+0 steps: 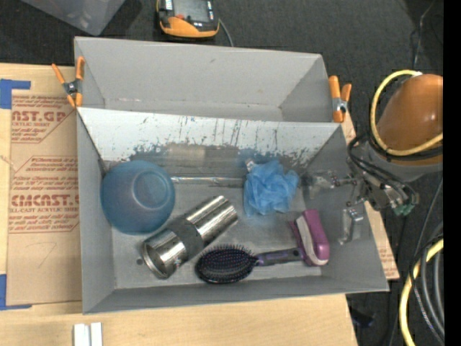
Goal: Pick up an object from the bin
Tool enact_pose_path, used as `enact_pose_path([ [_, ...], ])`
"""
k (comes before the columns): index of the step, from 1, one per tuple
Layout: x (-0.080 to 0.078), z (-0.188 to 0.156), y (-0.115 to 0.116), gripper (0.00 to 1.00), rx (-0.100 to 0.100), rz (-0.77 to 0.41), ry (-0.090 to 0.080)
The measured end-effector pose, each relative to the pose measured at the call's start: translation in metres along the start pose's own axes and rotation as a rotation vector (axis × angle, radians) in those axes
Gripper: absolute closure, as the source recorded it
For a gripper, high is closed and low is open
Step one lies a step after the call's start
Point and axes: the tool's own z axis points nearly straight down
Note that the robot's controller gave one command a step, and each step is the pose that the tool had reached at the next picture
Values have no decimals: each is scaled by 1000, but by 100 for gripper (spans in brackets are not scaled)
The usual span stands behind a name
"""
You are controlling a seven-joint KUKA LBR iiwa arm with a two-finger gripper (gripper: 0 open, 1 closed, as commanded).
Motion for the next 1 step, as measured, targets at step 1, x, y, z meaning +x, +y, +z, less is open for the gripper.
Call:
enact_pose_path([
  [1,9,67,23,0,-8,-237,5],
])
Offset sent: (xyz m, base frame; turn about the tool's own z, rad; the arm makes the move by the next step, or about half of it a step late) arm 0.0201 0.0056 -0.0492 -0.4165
